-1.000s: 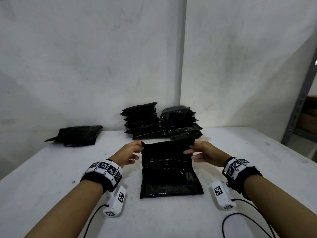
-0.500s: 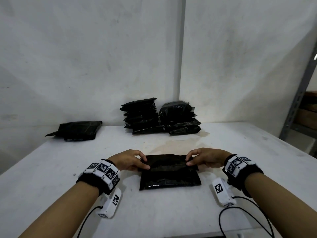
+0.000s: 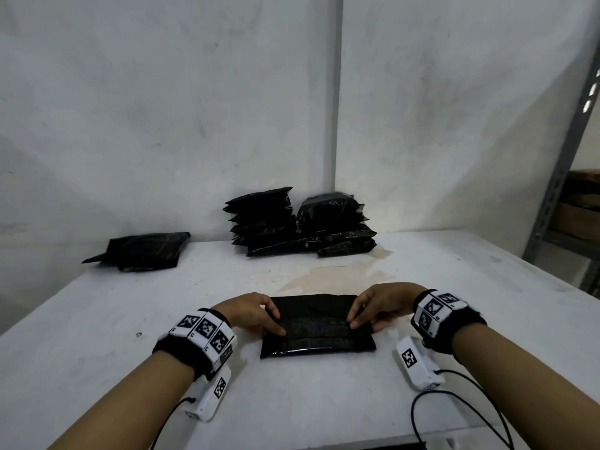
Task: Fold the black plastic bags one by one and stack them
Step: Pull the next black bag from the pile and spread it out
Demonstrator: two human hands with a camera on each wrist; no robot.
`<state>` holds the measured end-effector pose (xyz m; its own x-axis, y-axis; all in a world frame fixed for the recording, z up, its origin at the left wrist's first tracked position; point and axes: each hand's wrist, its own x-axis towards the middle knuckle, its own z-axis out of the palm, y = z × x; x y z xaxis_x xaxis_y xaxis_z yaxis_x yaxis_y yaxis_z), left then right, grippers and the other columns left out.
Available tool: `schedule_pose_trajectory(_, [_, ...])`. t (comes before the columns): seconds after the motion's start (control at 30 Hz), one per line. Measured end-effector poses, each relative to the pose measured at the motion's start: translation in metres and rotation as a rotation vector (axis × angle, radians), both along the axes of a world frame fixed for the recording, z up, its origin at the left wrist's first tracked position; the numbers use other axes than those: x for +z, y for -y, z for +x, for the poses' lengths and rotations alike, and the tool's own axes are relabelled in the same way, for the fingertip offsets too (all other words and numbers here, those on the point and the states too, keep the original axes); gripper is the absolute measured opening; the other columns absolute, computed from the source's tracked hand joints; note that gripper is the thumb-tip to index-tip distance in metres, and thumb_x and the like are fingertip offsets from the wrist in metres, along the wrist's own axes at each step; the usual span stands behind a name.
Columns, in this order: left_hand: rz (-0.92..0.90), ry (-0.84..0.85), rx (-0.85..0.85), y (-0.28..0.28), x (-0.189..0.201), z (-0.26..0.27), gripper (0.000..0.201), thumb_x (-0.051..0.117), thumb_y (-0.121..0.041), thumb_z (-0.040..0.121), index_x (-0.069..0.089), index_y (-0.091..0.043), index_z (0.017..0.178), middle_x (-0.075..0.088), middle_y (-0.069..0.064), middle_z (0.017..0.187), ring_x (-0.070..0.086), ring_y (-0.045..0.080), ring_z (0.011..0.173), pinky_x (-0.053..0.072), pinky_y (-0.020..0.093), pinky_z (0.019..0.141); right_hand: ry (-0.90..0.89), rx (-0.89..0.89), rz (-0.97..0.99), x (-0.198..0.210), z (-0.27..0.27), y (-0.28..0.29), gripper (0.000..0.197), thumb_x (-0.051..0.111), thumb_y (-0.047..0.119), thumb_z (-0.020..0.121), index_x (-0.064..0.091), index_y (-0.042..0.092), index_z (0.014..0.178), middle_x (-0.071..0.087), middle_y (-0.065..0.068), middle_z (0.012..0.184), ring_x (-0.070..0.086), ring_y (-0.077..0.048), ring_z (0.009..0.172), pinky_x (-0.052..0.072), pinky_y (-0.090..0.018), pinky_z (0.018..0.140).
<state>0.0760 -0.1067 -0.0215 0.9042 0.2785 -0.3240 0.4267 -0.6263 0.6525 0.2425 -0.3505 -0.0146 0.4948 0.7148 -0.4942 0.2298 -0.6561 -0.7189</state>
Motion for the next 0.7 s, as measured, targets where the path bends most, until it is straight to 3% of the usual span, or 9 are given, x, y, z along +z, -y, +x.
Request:
schedule_pose_trajectory(0.13, [0.318, 0.080, -0.089, 0.004, 0.005, 0.000, 0.036, 0.082, -0.034, 0.071, 0.062, -0.030, 0.100, 0.037, 0.000, 0.109, 0.037, 0.017, 0.108, 0.038, 0.024, 0.089, 0.028, 0.002, -0.033, -0.002, 0.000, -0.003, 0.012, 0.077, 0.011, 0.081, 0.072, 0.018, 0.088, 0.063, 0.000, 0.075, 0.057, -0.003, 0.057, 0.053, -0.016, 0.059])
schedule_pose_trajectory(0.2, [0.300, 0.252, -0.197, 0.016, 0.009, 0.000, 0.027, 0.078, -0.030, 0.076, 0.065, -0.034, 0.100, 0.037, 0.000, 0.111, 0.034, 0.017, 0.111, 0.032, 0.025, 0.097, 0.040, 0.004, -0.044, -0.004, 0.002, -0.005, 0.012, 0.078, 0.012, 0.080, 0.072, 0.019, 0.088, 0.062, -0.001, 0.078, 0.057, -0.004, 0.057, 0.053, -0.016, 0.059])
schedule_pose_trajectory(0.27, [0.231, 0.368, -0.322, 0.031, 0.012, 0.000, 0.021, 0.076, -0.024, 0.079, 0.070, -0.034, 0.097, 0.046, -0.005, 0.105, 0.045, 0.009, 0.104, 0.037, 0.023, 0.093, 0.053, 0.005, -0.052, -0.005, 0.003, -0.007, 0.012, 0.078, 0.012, 0.079, 0.072, 0.018, 0.088, 0.063, -0.002, 0.080, 0.058, -0.004, 0.058, 0.053, -0.016, 0.060])
schedule_pose_trajectory(0.4, [0.230, 0.275, -0.428, 0.052, 0.011, 0.004, 0.031, 0.077, -0.013, 0.077, 0.074, -0.024, 0.106, 0.052, -0.017, 0.091, 0.051, -0.001, 0.086, 0.046, 0.020, 0.085, 0.052, -0.017, -0.082, -0.001, 0.003, -0.004, 0.019, 0.079, 0.016, 0.080, 0.061, 0.019, 0.082, 0.059, 0.000, 0.075, 0.057, -0.006, 0.061, 0.055, -0.019, 0.065])
schedule_pose_trajectory(0.57, [0.185, 0.279, -0.420, 0.052, 0.009, 0.008, 0.031, 0.079, -0.007, 0.074, 0.075, -0.016, 0.104, 0.059, -0.013, 0.088, 0.054, -0.015, 0.075, 0.044, 0.007, 0.078, 0.049, -0.228, 0.089, -0.002, 0.011, -0.005, 0.033, 0.071, 0.040, 0.085, 0.056, 0.011, 0.087, 0.059, -0.002, 0.081, 0.058, -0.011, 0.061, 0.050, -0.020, 0.052])
schedule_pose_trajectory(0.7, [0.158, 0.257, -0.402, 0.051, 0.007, 0.009, 0.031, 0.079, -0.008, 0.075, 0.075, -0.015, 0.105, 0.063, -0.010, 0.093, 0.056, -0.009, 0.086, 0.045, 0.009, 0.083, -0.057, -0.381, 0.285, -0.009, 0.014, -0.007, 0.007, 0.065, 0.010, 0.091, 0.063, 0.006, 0.096, 0.061, -0.004, 0.089, 0.060, -0.010, 0.066, 0.051, -0.019, 0.057])
